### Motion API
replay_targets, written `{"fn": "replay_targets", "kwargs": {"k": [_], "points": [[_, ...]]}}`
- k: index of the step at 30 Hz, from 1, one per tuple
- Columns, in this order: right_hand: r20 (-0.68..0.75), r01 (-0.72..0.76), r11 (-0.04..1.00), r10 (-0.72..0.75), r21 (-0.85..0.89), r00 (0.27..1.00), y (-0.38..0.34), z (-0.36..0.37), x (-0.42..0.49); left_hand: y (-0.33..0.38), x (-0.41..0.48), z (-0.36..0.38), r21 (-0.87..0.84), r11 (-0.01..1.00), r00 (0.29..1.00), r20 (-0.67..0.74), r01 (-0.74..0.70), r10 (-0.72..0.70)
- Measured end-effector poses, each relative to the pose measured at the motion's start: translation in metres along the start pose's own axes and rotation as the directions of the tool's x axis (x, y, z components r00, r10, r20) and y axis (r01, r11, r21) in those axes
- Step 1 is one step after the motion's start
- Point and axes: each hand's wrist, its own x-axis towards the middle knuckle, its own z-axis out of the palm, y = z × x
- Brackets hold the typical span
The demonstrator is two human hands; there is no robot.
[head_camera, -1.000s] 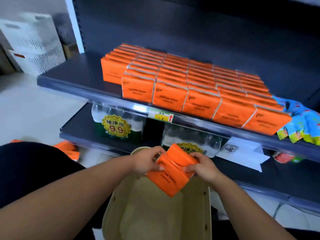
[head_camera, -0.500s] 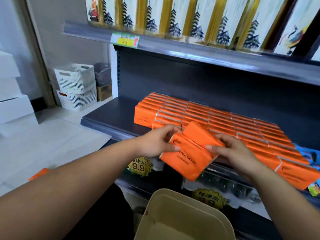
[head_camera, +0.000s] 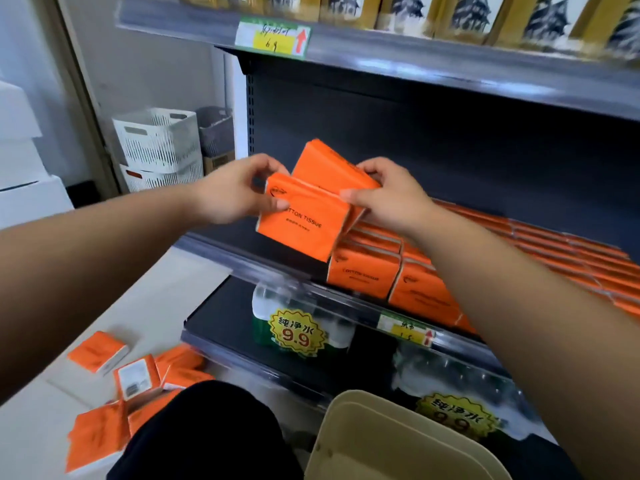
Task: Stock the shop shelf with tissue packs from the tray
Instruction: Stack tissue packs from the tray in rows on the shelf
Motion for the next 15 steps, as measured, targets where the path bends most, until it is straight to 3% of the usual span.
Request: {"fn": "replay_targets", "kwargs": {"k": [10, 15], "points": [[0.124, 0.082, 0.908, -0.033, -0.410, 0.992, 0.023, 0.063, 0.059, -0.077, 0.021, -0.011, 0.021, 0.990, 0.988, -0.073, 0.137, -0.135], [0.217, 0.164, 0.783, -0.038, -0.600, 0.975, 0.050, 0.063, 0.063, -0.100, 0.028, 0.008, 0.020, 0.987, 0.986, -0.066, 0.157, -0.156]]}}
